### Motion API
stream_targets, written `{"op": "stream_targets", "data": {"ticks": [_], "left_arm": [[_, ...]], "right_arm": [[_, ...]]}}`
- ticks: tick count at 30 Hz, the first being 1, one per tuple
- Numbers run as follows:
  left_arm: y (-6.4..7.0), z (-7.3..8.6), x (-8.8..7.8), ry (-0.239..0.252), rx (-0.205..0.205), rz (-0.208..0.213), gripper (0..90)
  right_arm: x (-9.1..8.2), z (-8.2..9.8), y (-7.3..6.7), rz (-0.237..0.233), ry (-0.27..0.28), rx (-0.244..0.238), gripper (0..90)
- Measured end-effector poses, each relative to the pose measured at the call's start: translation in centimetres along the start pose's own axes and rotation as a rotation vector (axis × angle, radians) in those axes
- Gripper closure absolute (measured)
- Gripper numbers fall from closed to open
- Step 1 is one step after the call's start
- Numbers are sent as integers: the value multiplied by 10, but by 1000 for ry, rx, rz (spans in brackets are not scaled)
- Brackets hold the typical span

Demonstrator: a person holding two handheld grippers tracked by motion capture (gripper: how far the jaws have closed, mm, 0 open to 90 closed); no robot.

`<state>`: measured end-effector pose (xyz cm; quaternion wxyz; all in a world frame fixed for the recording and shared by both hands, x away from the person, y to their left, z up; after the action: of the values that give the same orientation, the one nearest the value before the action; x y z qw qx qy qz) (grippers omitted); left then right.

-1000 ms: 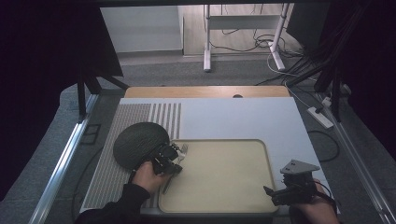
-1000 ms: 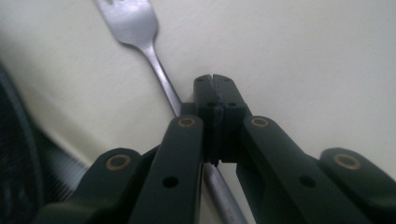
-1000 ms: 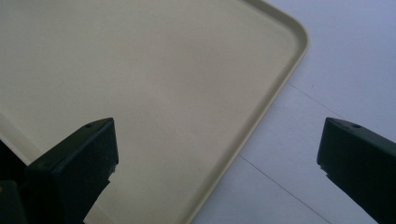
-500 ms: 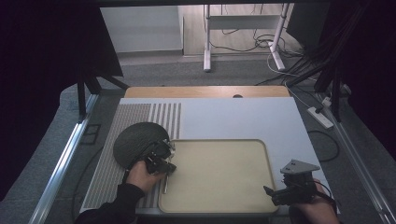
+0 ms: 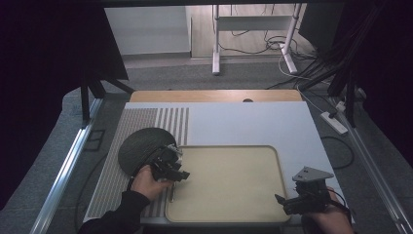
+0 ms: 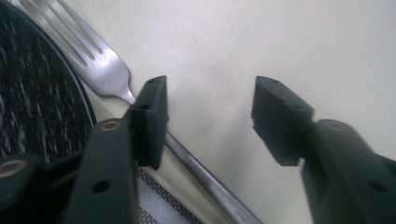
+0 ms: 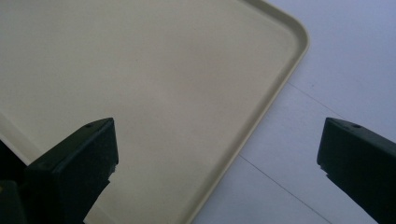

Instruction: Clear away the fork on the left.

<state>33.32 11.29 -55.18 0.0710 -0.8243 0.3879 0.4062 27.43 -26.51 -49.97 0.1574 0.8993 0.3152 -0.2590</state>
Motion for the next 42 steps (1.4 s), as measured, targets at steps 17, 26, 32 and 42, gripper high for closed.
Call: {"op": "stream_targets", "data": {"ticks": [17,26,32,42], "left_arm": [[-5,-5,-10,102,-15,12,166],[-10,-5,-17,145,-4,2,55],[-9,-4,-21,171,8,6,23],[-15,0,-34,223,8,-3,0]], "right_arm": [[0,0,0,-2,2,-1,0],[0,0,0,-2,1,1,0],[0,0,0,-2,2,1,0],[0,0,0,-1,4,1,0]]}}
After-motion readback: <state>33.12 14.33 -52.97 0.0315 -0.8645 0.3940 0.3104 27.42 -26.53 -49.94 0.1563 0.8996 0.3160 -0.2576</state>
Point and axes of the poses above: each handheld gripper's, and its own axes: x roughly forward along the jaws, z roughly out of its underside, y roughly to its right, the point moved 6 cm from there along x, roughly forward along the jaws, and after that the axes turned 15 degrees about y, right-handed, at the moved point
